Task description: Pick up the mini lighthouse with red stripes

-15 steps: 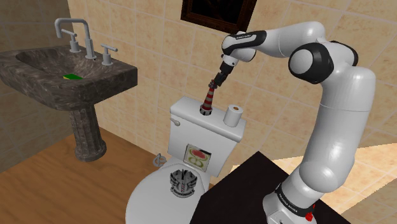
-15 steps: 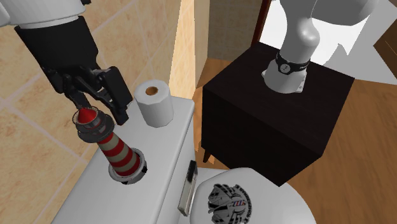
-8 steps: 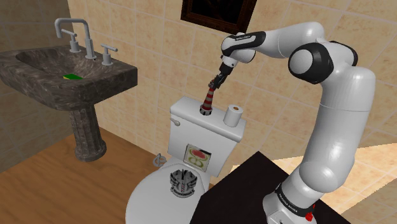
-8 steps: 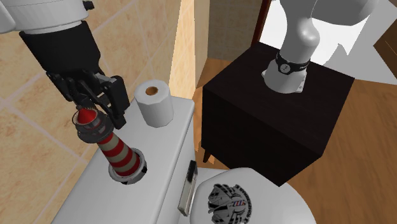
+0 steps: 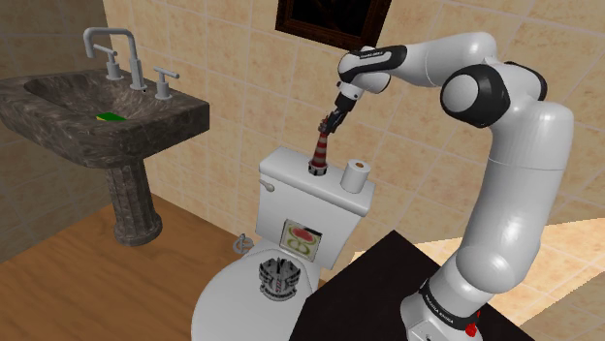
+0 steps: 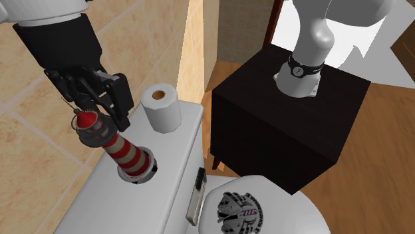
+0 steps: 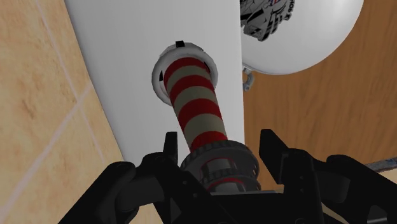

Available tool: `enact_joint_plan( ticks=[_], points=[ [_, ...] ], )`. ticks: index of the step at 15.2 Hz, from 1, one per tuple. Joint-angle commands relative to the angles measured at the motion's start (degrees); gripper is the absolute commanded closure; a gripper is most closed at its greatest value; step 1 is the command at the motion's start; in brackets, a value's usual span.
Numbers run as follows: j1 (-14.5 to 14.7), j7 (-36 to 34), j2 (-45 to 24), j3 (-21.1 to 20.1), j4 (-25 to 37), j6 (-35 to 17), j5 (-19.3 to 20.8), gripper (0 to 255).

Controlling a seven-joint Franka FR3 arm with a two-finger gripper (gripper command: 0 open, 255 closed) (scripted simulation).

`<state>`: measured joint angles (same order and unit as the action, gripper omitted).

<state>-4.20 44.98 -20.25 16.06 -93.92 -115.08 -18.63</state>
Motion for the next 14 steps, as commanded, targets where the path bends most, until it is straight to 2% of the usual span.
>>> enact_joint_plan(
  ticks=[1, 12, 14],
  points=[
    [-0.05, -0.32, 0.32, 0.10, 1.06, 1.30, 0.23, 255],
    [-0.30, -2.23, 1.63, 0.48, 7.63, 8.92, 1.33, 255],
    [-0.31, -2.26, 1.64, 0.48, 7.73, 9.03, 1.34, 255]
  ],
)
